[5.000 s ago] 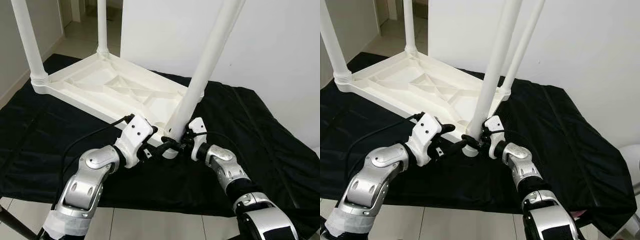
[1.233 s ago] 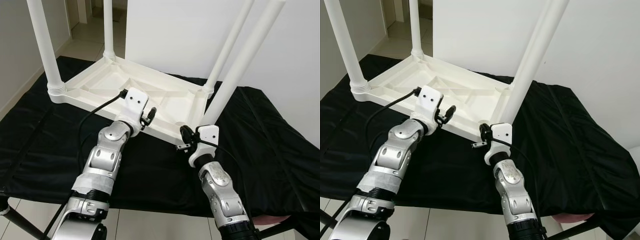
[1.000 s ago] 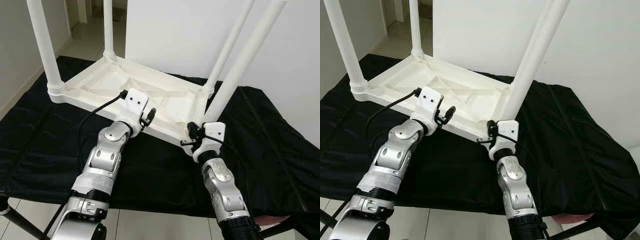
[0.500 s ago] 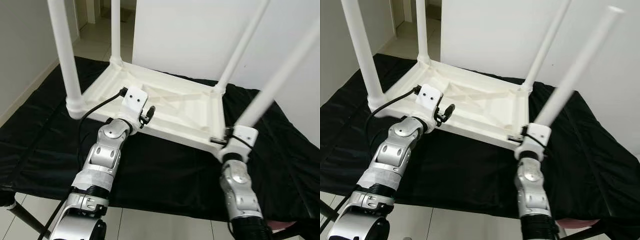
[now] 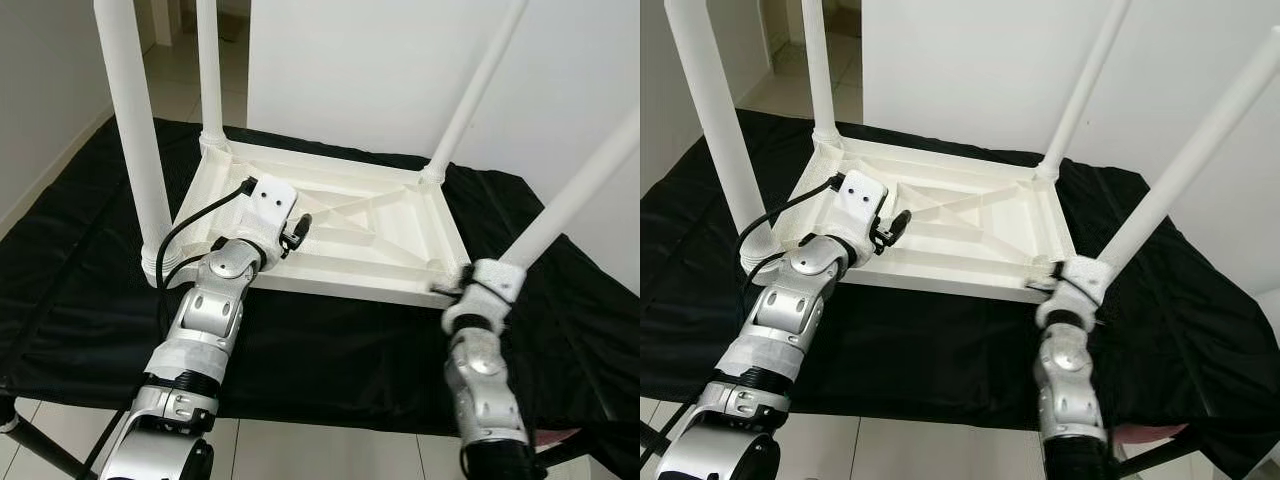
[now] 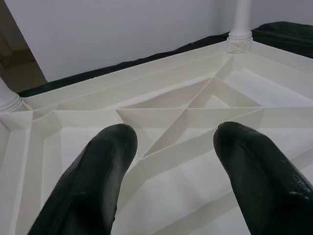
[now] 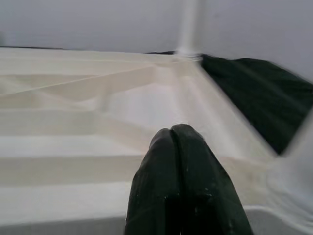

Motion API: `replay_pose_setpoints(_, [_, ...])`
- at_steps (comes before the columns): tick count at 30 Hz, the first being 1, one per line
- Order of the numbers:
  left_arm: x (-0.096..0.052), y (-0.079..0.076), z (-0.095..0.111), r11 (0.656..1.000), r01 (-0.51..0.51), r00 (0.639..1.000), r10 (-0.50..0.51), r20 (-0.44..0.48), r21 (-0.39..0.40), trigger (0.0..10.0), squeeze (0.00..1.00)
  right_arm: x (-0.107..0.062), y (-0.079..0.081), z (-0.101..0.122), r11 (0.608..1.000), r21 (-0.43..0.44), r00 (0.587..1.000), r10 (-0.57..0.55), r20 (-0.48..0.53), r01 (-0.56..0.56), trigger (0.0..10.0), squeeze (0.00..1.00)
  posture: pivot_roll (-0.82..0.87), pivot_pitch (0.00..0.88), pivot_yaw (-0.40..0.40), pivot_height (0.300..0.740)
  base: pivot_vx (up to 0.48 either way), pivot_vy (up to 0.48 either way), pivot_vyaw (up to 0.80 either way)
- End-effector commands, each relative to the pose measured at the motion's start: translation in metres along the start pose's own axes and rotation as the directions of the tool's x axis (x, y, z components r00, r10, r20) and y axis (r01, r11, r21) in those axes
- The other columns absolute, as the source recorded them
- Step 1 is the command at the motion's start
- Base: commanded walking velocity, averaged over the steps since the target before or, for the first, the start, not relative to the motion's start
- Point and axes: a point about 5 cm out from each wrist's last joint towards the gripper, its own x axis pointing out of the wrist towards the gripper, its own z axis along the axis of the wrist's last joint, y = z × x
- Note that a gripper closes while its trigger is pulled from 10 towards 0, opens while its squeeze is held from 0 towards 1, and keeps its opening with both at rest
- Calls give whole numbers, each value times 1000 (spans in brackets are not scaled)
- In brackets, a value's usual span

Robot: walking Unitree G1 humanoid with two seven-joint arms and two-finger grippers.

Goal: Building children table

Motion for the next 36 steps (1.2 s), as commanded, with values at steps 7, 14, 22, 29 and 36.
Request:
replay_pose_setpoints(7, [-11, -25, -25, 971, 214, 973, -203, -108, 109, 10000, 0, -12, 16, 3, 989, 26, 989, 144, 20, -144, 10000, 0, 5, 0, -112, 740, 0, 0, 0])
replay_pose_setpoints(14, [-12, -25, -44, 965, 247, 947, -220, -235, 93, 10000, 1000, -11, 8, 6, 991, 58, 993, 117, 27, -119, 10000, 0, 4, 0, -112, 740, 0, 0, 0])
replay_pose_setpoints(22, [-10, -16, -57, 966, 237, 924, -192, -331, 101, 10000, 1000, -14, -1, 6, 993, 53, 994, 105, 22, -106, 10000, 0, -11, 0, -95, 740, 0, 0, 0])
replay_pose_setpoints(29, [-6, -10, -60, 965, 225, 908, -157, -388, 134, 10000, 0, -15, -3, 7, 994, 53, 995, 96, 21, -97, 10000, 0, -14, 0, -90, 740, 0, 0, 0])
replay_pose_setpoints(36, [-3, -8, -64, 971, 214, 889, -150, -432, 103, 10000, 0, -15, -2, 7, 994, 55, 995, 98, 21, -99, 10000, 0, -14, 0, -86, 740, 0, 0, 0])
